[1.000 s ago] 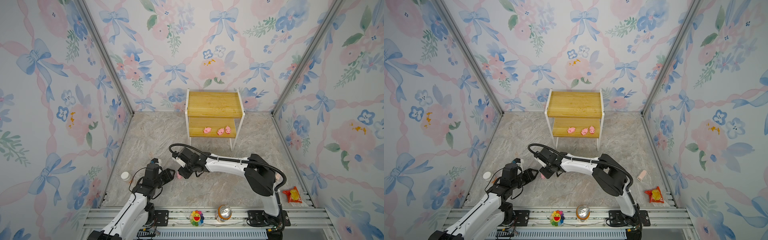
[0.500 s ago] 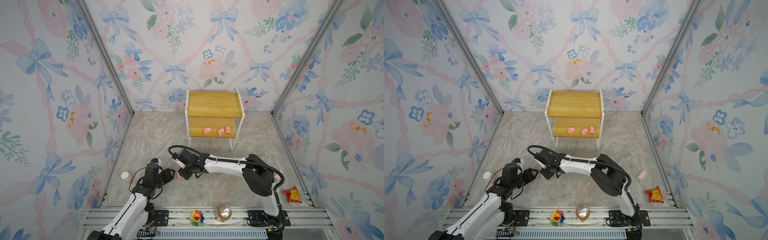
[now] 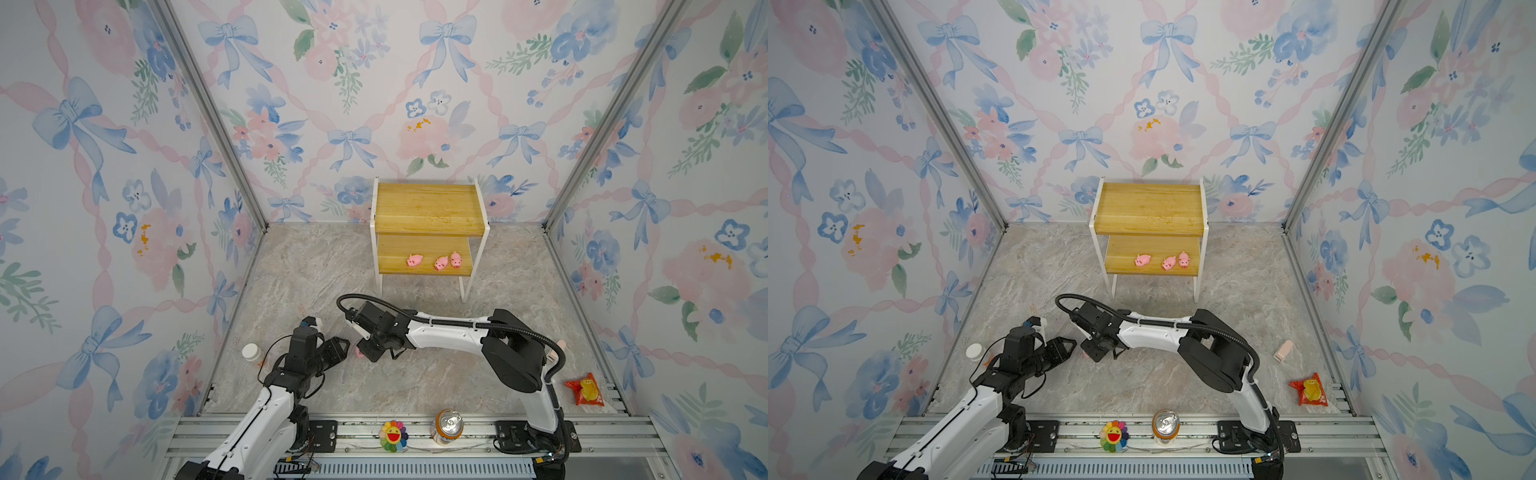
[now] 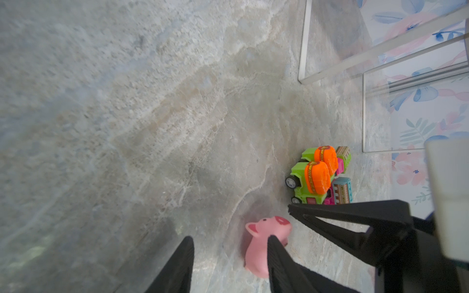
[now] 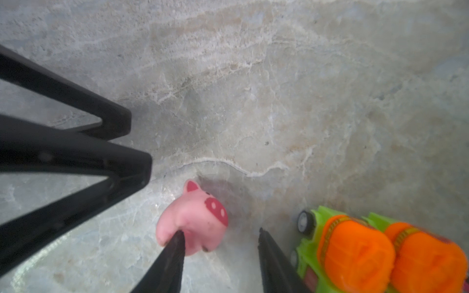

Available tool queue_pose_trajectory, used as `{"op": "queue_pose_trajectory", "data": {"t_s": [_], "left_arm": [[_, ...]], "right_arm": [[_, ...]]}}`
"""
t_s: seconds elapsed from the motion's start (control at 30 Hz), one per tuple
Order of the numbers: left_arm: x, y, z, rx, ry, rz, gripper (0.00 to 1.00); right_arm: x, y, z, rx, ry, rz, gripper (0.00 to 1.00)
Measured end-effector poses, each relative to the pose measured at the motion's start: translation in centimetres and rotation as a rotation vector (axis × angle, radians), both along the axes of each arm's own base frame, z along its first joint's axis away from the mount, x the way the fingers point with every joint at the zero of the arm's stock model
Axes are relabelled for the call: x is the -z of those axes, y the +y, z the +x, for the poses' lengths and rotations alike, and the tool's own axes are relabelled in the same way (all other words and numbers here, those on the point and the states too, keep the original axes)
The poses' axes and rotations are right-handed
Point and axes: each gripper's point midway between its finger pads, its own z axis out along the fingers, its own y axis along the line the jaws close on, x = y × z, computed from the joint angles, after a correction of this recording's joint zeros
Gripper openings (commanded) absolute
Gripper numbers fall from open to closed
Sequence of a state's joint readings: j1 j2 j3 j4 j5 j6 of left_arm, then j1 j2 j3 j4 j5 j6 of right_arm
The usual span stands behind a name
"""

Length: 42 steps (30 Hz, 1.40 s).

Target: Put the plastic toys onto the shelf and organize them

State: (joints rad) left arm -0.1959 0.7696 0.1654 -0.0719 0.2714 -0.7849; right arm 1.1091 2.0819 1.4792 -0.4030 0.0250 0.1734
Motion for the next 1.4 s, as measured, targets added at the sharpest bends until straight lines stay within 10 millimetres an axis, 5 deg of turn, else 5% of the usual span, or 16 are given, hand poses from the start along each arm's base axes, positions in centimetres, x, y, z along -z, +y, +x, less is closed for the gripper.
{"op": "queue_pose_trajectory", "data": {"t_s": [0.23, 0.6, 0.87, 1.07, 1.4], "left_arm": [[0.0, 0.0, 0.0, 0.000, 0.000, -0.001, 0.47], [0.1, -1.4, 0.3, 0.045, -0.002, -0.034, 0.45], [1.4, -4.1, -0.1, 0.137, 0.044, -0.039, 0.36], [1.2, -4.4, 0.4, 0.136, 0.037, -0.043, 0.27], [0.7, -5.9, 1.2, 0.177, 0.033, -0.047, 0.25]], "right_arm": [[1.3, -3.0, -0.5, 0.031, -0.010, -0.069, 0.49], [0.0, -6.6, -1.2, 0.085, -0.036, -0.096, 0.49], [-3.7, -6.4, -1.1, 0.096, -0.072, -0.005, 0.49], [-3.7, -6.4, -1.1, 0.099, -0.073, 0.000, 0.49], [-3.7, -7.3, -1.4, 0.104, -0.079, -0.010, 0.49]]}}
